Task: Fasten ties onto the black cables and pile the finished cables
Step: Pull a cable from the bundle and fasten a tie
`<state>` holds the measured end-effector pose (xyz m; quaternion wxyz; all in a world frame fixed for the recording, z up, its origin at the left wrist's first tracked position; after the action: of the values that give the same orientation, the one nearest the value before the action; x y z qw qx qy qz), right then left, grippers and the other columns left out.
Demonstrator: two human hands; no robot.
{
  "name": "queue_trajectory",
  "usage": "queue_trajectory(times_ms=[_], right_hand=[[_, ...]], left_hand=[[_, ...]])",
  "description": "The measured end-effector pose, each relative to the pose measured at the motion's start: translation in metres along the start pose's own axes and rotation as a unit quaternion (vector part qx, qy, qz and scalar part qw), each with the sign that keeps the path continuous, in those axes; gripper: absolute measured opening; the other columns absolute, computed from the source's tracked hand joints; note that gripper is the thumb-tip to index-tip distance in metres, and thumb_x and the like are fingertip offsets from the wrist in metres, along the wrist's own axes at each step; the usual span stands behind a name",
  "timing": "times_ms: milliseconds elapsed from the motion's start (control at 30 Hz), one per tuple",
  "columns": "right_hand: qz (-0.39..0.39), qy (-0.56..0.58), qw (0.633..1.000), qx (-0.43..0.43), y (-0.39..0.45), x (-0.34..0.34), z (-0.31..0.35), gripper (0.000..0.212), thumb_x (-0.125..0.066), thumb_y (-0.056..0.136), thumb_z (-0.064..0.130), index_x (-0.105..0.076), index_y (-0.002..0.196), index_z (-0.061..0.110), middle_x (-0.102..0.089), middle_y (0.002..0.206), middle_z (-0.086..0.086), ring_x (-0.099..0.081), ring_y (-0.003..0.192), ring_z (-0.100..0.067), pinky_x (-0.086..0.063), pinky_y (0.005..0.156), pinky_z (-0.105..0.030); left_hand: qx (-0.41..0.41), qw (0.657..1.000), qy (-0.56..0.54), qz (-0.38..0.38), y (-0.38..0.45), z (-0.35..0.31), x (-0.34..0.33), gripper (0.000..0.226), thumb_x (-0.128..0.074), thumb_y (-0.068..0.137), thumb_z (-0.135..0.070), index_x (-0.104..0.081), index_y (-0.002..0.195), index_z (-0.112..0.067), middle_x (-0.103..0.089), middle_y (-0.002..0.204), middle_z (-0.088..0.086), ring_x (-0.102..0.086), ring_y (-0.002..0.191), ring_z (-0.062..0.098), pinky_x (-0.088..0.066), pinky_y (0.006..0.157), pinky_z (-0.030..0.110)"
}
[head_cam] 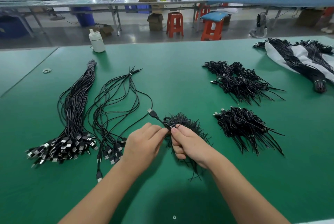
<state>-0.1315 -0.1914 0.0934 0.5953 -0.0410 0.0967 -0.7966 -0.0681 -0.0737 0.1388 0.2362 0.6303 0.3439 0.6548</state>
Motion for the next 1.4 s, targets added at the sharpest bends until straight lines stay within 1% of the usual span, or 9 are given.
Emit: queue_trajectory(times_ms=[167, 333, 467, 533, 667, 833, 1000, 1133, 1400], right_hand=[[-0.025, -0.047, 0.998, -0.019, 0.0, 0.0, -0.002, 0.03, -0.037, 0.108, 0.028, -0.044, 0.081, 0.016, -0.035, 0.06, 0.006, -0.027, 0.05, -0.011, -0.025, 0.046, -0.026], [-0.008, -0.072, 0.996, -0.044, -0.002, -0.006, -0.001, 0.029, -0.034, 0.108, 0.028, -0.047, 0.085, 0.015, -0.034, 0.062, 0.006, -0.028, 0.051, -0.011, -0.027, 0.046, -0.024], [0.02, -0.054, 0.995, -0.087, -0.005, -0.01, -0.001, 0.019, -0.037, 0.103, 0.02, -0.042, 0.085, 0.017, -0.028, 0.063, 0.005, -0.023, 0.053, -0.013, -0.02, 0.049, -0.027], [0.011, -0.143, 0.987, -0.07, -0.006, -0.009, 0.005, 0.017, -0.04, 0.1, 0.023, -0.038, 0.084, 0.018, -0.032, 0.066, 0.005, -0.028, 0.055, -0.013, -0.023, 0.051, -0.03], [-0.004, -0.524, 0.85, 0.059, -0.01, -0.013, 0.015, 0.028, -0.032, 0.106, 0.042, -0.037, 0.09, 0.02, -0.058, 0.085, -0.004, -0.055, 0.078, -0.028, -0.037, 0.065, -0.039], [-0.033, -0.668, 0.725, 0.165, -0.008, -0.024, 0.013, 0.034, -0.027, 0.107, 0.042, -0.049, 0.108, 0.017, -0.064, 0.1, -0.006, -0.064, 0.082, -0.031, -0.034, 0.062, -0.037], [-0.051, -0.67, 0.723, 0.159, -0.003, -0.018, 0.009, 0.032, -0.031, 0.107, 0.04, -0.053, 0.109, 0.017, -0.064, 0.101, -0.003, -0.065, 0.088, -0.028, -0.033, 0.064, -0.035], [-0.067, -0.682, 0.713, 0.147, 0.002, -0.017, 0.007, 0.028, -0.035, 0.106, 0.037, -0.055, 0.115, 0.019, -0.064, 0.102, -0.001, -0.066, 0.09, -0.026, -0.035, 0.063, -0.035], [-0.04, -0.694, 0.713, 0.095, 0.003, -0.019, -0.003, 0.004, -0.048, 0.097, 0.018, -0.05, 0.099, 0.021, -0.066, 0.097, -0.001, -0.067, 0.085, -0.029, -0.031, 0.06, -0.034]], left_hand=[[-0.054, 0.998, 0.018, -0.019, -0.004, -0.003, 0.001, 0.011, -0.069, 0.09, -0.004, -0.076, 0.099, -0.005, -0.07, 0.092, 0.005, -0.058, 0.076, 0.027, -0.051, 0.066, 0.039], [-0.071, 0.995, -0.023, 0.064, 0.008, -0.004, 0.0, 0.014, -0.064, 0.086, 0.003, -0.07, 0.093, -0.008, -0.068, 0.122, 0.008, -0.058, 0.126, 0.025, -0.045, 0.102, 0.04], [0.119, 0.977, -0.121, 0.127, 0.015, 0.009, 0.0, 0.01, -0.059, 0.09, -0.01, -0.064, 0.091, -0.019, -0.071, 0.098, -0.012, -0.06, 0.092, 0.004, -0.039, 0.089, 0.021], [0.234, 0.946, -0.169, 0.15, 0.013, 0.017, -0.002, 0.01, -0.062, 0.092, -0.016, -0.065, 0.086, -0.024, -0.067, 0.084, -0.018, -0.054, 0.085, -0.002, -0.035, 0.077, 0.009], [0.379, 0.87, -0.228, 0.218, 0.006, 0.03, -0.017, 0.018, -0.069, 0.088, -0.019, -0.068, 0.074, -0.029, -0.068, 0.071, -0.013, -0.057, 0.066, 0.002, -0.038, 0.061, 0.01], [0.485, 0.761, -0.341, 0.264, -0.01, 0.04, -0.029, 0.011, -0.075, 0.086, -0.019, -0.072, 0.078, -0.014, -0.06, 0.063, -0.004, -0.044, 0.059, 0.012, -0.034, 0.059, 0.025], [0.471, 0.809, -0.249, 0.248, -0.011, 0.044, -0.025, 0.023, -0.076, 0.083, -0.038, -0.071, 0.069, -0.02, -0.055, 0.053, -0.01, -0.038, 0.046, 0.006, -0.03, 0.046, 0.02], [0.42, 0.851, -0.195, 0.248, -0.004, 0.035, -0.02, 0.021, -0.07, 0.085, -0.047, -0.074, 0.071, -0.033, -0.068, 0.067, -0.015, -0.057, 0.064, 0.003, -0.043, 0.063, 0.02], [0.392, 0.839, -0.199, 0.32, 0.0, 0.026, -0.02, 0.008, -0.08, 0.08, -0.027, -0.073, 0.076, -0.028, -0.072, 0.081, -0.009, -0.065, 0.081, 0.01, -0.051, 0.08, 0.026]])
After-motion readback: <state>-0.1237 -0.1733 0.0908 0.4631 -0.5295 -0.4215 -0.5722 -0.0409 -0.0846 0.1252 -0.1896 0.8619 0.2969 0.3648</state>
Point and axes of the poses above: each hand's wrist, its own y-axis towards the middle knuckle, its own x-axis out of the back of the hand, z = x × y, the point moved 6 cm from there along y, towards the middle knuckle
